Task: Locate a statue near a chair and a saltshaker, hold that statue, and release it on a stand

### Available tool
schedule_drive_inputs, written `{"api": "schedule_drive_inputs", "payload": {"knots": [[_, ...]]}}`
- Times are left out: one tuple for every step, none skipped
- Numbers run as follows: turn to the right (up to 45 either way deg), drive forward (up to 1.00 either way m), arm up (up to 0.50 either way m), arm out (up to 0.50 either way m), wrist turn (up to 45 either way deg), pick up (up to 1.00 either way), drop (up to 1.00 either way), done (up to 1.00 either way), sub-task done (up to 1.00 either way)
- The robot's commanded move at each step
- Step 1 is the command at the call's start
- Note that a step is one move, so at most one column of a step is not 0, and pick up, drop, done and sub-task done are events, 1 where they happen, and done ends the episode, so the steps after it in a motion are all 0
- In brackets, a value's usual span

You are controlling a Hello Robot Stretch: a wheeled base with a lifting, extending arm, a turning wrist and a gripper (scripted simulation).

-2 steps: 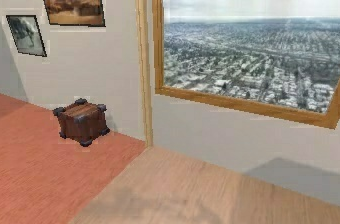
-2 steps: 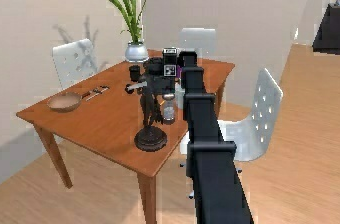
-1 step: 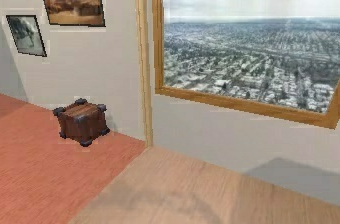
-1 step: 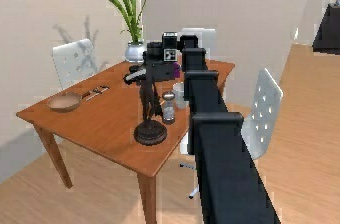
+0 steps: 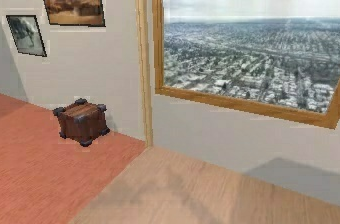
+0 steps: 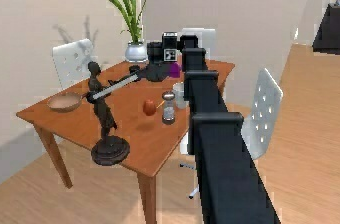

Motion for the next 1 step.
{"api": "schedule_drive_inputs", "payload": {"knots": [[0.0,0.0,0.0,0.0,-45.0,0.0,0.0,0.0,0.0]]}}
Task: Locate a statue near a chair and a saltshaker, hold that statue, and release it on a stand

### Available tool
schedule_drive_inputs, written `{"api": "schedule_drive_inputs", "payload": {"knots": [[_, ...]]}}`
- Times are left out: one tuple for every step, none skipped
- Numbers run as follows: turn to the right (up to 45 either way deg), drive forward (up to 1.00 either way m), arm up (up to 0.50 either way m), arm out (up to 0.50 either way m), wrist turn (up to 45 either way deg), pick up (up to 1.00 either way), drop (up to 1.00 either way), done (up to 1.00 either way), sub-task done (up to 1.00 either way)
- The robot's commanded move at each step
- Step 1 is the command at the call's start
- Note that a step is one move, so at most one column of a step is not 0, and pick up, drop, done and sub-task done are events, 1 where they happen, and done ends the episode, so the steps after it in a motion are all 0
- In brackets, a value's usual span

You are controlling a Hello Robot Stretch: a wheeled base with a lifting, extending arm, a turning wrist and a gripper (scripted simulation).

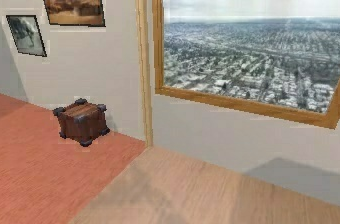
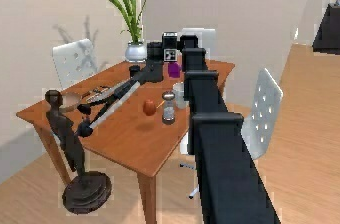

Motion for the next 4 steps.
{"api": "schedule_drive_inputs", "payload": {"knots": [[0.0,0.0,0.0,0.0,-18.0,0.0,0.0,0.0,0.0],[0.0,0.0,0.0,-0.4,0.0,0.0,0.0,0.0,0.0],[-36.0,0.0,0.0,0.0,0.0,0.0,0.0,0.0,0.0],[0.0,1.0,0.0,0.0,0.0,0.0,0.0,0.0,0.0]]}}
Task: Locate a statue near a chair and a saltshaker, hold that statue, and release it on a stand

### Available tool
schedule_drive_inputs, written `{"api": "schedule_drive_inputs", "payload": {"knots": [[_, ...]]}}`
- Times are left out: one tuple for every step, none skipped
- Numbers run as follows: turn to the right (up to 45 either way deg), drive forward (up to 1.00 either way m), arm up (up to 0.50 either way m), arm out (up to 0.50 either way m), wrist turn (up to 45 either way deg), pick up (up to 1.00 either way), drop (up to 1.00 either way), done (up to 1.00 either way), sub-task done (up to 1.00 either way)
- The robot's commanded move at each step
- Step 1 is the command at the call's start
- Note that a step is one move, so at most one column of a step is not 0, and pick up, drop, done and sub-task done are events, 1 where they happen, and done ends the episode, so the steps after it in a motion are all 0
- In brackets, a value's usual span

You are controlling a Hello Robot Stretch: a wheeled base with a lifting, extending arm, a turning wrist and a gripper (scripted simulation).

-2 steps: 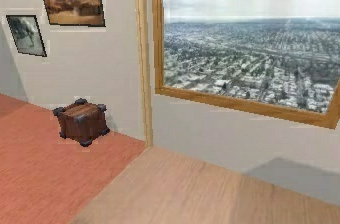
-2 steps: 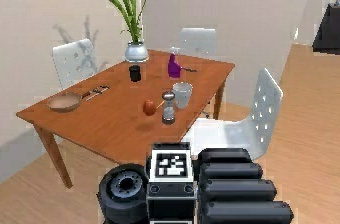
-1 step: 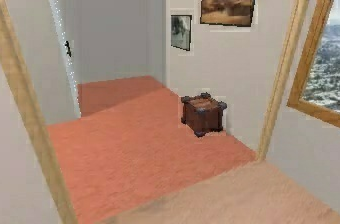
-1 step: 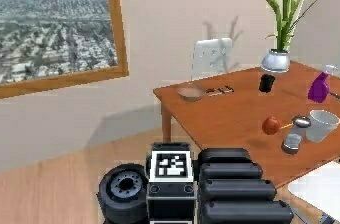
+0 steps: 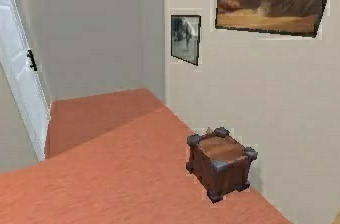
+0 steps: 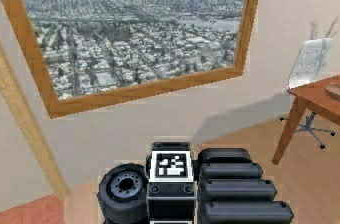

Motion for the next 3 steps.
{"api": "schedule_drive_inputs", "payload": {"knots": [[-24.0,0.0,0.0,0.0,0.0,0.0,0.0,0.0,0.0],[0.0,0.5,0.0,0.0,0.0,0.0,0.0,0.0,0.0],[-45.0,0.0,0.0,0.0,0.0,0.0,0.0,0.0,0.0]]}}
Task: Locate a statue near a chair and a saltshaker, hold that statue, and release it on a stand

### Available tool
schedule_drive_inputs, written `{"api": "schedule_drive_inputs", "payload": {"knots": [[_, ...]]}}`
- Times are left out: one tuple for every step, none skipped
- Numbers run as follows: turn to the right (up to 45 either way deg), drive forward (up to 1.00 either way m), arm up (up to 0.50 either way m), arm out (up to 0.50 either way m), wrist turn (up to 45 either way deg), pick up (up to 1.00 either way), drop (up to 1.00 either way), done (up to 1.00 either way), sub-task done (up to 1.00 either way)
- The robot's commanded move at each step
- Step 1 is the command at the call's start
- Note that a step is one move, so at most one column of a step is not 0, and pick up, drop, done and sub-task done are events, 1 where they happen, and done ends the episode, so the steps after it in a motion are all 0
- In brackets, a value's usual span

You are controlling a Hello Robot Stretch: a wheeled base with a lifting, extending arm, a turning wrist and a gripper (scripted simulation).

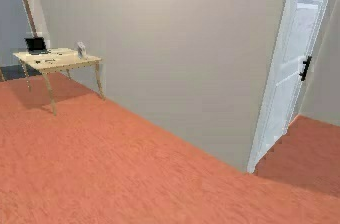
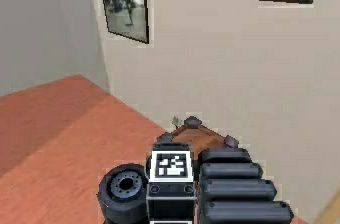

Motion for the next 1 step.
{"api": "schedule_drive_inputs", "payload": {"knots": [[0.0,0.25,0.0,0.0,0.0,0.0,0.0,0.0,0.0]]}}
